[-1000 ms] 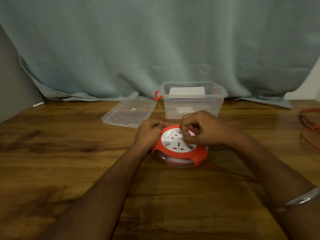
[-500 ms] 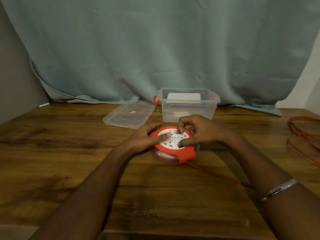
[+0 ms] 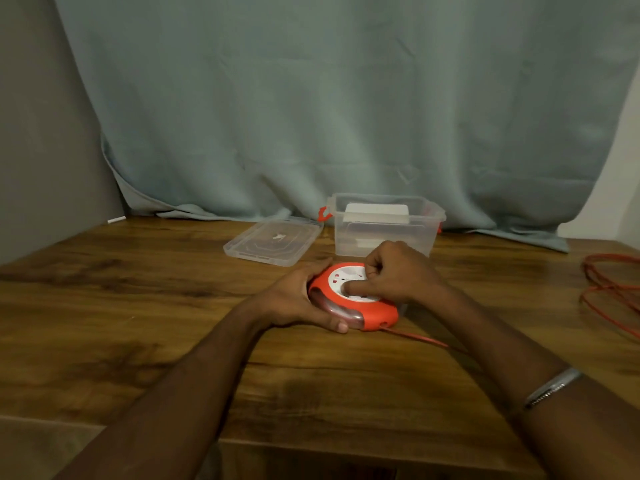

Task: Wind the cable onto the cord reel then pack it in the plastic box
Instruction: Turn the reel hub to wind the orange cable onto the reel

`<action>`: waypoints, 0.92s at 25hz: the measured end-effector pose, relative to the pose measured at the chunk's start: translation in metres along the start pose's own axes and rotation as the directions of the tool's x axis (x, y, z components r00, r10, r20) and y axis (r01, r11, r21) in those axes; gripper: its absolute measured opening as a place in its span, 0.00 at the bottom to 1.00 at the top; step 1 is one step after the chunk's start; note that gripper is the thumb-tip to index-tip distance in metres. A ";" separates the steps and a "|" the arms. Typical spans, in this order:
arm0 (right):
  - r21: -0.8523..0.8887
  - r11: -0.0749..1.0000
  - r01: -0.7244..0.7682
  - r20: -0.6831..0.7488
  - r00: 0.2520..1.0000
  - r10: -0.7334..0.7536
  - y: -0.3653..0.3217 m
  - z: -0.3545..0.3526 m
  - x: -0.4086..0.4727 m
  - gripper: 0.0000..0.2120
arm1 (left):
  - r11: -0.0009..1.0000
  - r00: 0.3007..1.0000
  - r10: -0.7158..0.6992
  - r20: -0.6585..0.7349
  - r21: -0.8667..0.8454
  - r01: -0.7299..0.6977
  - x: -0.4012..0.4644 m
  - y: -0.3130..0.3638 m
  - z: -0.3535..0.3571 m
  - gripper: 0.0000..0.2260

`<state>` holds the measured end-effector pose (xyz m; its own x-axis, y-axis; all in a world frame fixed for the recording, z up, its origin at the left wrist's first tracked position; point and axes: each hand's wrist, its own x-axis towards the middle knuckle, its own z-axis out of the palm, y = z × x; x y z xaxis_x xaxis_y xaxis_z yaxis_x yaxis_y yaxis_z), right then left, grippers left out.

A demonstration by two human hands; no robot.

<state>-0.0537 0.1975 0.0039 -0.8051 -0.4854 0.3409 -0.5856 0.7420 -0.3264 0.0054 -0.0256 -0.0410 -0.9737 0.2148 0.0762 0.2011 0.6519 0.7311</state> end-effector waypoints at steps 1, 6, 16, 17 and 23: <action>-0.025 1.000 -0.005 -0.015 1.000 0.004 -0.003 0.001 0.001 0.27 | 1.000 1.000 0.014 0.010 -0.004 -0.014 0.001 -0.001 0.000 0.61; 0.051 0.988 0.146 0.015 0.989 -0.147 -0.001 -0.006 0.002 0.10 | 0.990 0.994 0.091 0.063 -0.110 -0.083 0.002 -0.005 -0.005 0.41; 0.282 0.945 0.166 0.332 0.907 -0.259 0.041 -0.031 0.002 0.18 | 0.995 0.982 0.102 0.160 -0.006 -0.102 0.005 -0.002 -0.006 0.59; 0.285 0.944 0.165 0.331 0.908 -0.258 0.040 -0.031 0.002 0.17 | 0.995 0.983 0.102 0.153 -0.014 -0.101 0.004 -0.003 -0.005 0.59; 0.215 0.951 0.220 0.255 0.928 -0.272 0.025 -0.023 -0.004 0.10 | 0.993 0.990 0.115 0.078 -0.008 -0.115 0.003 -0.005 -0.002 0.58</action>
<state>-0.0628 0.2288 0.0147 -0.6115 -0.7705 0.1803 -0.7549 0.4997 -0.4248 0.0017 -0.0297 -0.0428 -0.9328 0.3442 0.1067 0.3104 0.6170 0.7231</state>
